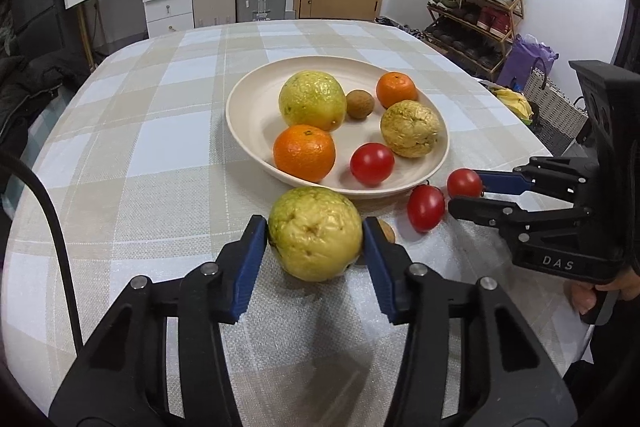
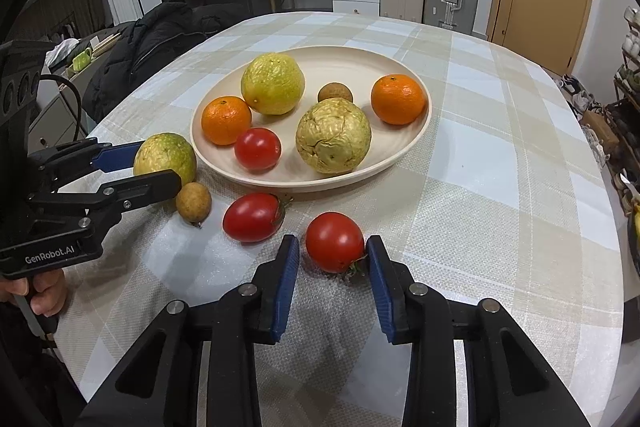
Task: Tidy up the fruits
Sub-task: 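Grasp a red tomato with the right tool while the left tool grasps a green pomelo, then lift and carry the tomato and pomelo toward the cream plate, then open both tools to drop the tomato and pomelo onto the plate, then withdraw both tools, right toward the loose tomato, left toward the brown fruit, then close the right tool on the loose red tomato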
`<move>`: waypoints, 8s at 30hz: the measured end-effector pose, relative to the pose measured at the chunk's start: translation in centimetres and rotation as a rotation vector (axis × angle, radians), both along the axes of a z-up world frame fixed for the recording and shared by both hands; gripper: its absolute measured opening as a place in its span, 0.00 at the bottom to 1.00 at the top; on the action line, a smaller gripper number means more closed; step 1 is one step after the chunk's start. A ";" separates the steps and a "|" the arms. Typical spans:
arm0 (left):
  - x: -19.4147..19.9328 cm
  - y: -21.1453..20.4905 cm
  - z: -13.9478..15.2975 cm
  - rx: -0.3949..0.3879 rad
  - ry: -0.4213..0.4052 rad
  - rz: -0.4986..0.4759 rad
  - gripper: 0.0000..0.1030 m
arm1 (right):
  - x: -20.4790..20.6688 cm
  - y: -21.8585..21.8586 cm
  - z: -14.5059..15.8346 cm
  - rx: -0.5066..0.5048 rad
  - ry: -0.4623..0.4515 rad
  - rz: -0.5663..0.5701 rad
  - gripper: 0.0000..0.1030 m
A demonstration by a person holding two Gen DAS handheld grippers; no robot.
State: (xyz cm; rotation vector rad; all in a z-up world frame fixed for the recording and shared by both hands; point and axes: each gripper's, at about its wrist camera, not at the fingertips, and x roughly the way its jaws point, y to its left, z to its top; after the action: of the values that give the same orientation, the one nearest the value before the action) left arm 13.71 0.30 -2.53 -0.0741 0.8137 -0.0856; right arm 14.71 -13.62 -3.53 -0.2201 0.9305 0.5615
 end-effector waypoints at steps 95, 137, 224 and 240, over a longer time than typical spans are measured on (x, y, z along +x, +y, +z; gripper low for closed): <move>2.8 4.8 3.5 -0.008 -0.170 0.126 0.45 | 4.9 -2.8 4.7 0.207 -0.096 -0.130 0.28; 8.5 2.9 0.7 0.032 -0.097 0.116 0.45 | 8.7 -1.1 2.0 0.244 0.010 -0.162 0.29; -1.0 2.4 2.7 0.054 -0.094 0.134 0.99 | 0.6 2.9 -0.7 -0.067 -0.001 -0.058 1.00; -0.8 1.8 2.2 0.067 -0.079 0.122 0.99 | -0.7 4.3 -0.4 -0.052 -0.020 0.034 0.68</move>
State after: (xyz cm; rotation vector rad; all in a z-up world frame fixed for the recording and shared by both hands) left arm 12.96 2.13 -0.31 -0.0566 0.7313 0.0537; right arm 13.99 -9.28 -3.93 -0.2884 0.9243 0.5658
